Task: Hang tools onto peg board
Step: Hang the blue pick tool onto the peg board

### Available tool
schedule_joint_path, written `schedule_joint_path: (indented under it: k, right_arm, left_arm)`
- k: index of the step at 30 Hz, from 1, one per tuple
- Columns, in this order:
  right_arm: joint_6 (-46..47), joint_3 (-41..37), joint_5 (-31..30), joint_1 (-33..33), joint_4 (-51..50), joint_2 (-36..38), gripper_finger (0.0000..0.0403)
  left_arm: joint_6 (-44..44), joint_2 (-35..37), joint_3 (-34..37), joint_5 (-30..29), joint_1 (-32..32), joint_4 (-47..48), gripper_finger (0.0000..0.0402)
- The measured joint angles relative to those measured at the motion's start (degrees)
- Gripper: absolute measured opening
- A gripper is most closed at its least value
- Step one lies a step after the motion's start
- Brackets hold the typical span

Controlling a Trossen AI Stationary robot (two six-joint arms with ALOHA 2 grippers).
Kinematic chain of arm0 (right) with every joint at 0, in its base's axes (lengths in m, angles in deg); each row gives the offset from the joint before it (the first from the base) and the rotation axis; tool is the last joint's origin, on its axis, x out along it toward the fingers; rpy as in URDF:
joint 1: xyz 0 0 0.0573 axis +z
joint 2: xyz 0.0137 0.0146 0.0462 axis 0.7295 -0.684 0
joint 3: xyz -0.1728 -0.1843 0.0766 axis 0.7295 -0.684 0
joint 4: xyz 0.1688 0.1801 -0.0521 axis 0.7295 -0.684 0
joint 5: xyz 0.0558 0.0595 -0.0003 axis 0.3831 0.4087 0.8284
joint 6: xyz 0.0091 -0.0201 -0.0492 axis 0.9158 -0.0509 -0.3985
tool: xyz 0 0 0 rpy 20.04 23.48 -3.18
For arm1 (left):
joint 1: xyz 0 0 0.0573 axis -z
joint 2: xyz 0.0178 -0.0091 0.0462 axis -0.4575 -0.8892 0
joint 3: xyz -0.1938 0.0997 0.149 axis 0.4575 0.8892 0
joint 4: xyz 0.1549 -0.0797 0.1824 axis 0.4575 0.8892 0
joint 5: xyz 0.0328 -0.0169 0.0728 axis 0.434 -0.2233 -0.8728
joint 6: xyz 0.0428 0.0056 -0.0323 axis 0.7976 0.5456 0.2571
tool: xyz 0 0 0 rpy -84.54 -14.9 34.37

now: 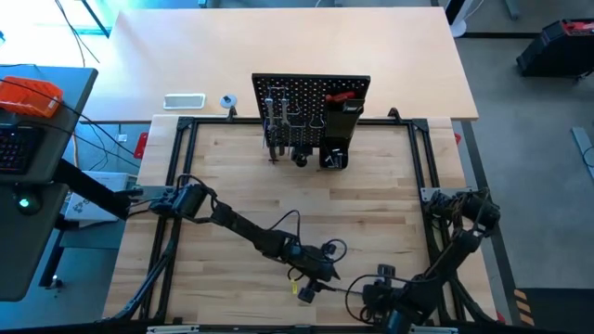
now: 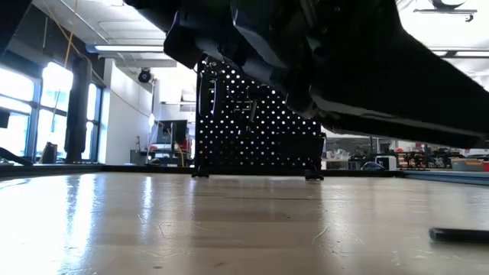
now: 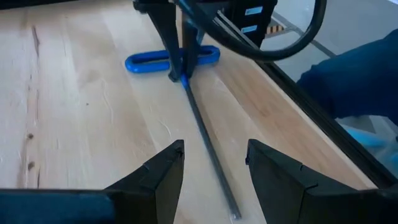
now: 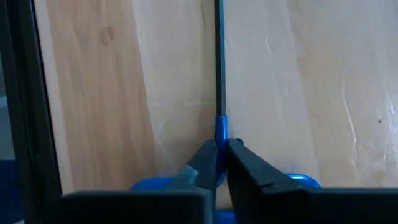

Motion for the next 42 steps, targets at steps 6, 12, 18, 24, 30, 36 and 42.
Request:
schedule_joint_path:
  k: [6,12,18,24,30,36,42]
  right_arm:
    - [-0.7,0.0,-1.2,-0.4,-0.2,-0.1,0.0015]
    - [-1.0,-0.2,-6.4,-0.8,-0.6,-0.3,0.0005]
    - [-3.9,0.4,-8.6,-2.0,-1.5,-0.5,0.0001]
    - [-8.6,1.6,-9.7,-4.0,-1.4,-0.6,0.0001]
    - [-11.4,2.5,-9.9,-5.6,-1.8,-0.5,0.0001]
    - [-9.6,5.7,-4.6,-4.6,-7.7,-0.5,0.0000]
    - [-6.6,9.2,-1.9,-1.3,-13.1,-0.3,0.0000]
  left_arm:
    - [0.4,0.0,0.0,0.1,0.0,0.8,0.0170]
    - [0.4,0.0,0.0,3.3,0.0,1.0,0.0170]
    - [0.0,0.0,0.0,3.5,0.0,1.5,0.0170]
    - [0.1,0.0,0.0,1.6,-0.1,1.7,0.0171]
    - [0.0,-0.1,0.0,-1.0,-0.9,4.5,0.0171]
    - [0.0,-0.2,0.0,-1.2,-1.0,5.8,0.0171]
    - [0.0,-0.2,0.1,-1.1,-1.5,7.8,0.0171]
